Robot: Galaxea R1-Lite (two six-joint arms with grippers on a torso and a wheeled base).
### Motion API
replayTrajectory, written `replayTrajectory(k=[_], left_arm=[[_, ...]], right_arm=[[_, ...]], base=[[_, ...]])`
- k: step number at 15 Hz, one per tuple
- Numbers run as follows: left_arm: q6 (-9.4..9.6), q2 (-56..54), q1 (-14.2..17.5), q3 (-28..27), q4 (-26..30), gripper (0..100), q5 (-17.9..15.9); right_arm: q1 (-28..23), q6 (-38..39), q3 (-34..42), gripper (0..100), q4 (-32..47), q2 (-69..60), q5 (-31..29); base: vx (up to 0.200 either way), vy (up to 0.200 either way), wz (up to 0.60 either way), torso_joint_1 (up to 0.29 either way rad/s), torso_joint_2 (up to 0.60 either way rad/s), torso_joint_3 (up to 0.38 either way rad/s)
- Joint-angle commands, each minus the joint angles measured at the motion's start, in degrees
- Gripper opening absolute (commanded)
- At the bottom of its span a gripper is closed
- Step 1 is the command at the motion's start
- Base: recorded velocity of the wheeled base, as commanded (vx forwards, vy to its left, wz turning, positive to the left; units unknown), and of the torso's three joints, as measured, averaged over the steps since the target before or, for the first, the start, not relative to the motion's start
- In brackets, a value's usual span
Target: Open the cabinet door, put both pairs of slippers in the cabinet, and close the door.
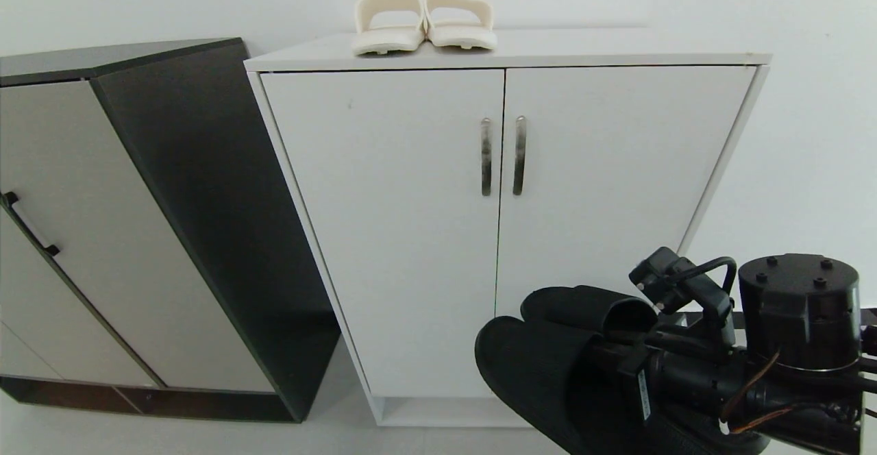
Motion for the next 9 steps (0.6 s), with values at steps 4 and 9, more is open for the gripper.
replayTrajectory(k=[4,9], left_arm=[[-5.74,12.26,-0.24,-12.22,-0.25,100,-2.37],[-5.66,34.68,-0.59,-13.10,-15.72,100,-17.05]], right_arm=[[-0.01,0.00,0.07,0,-0.29,0.15,0.00],[-0.01,0.00,0.15,0,-0.29,0.15,-0.18]], base=[[0.000,0.000,0.00,-0.002,0.08,0.077],[0.000,0.000,0.00,0.000,0.00,0.000]])
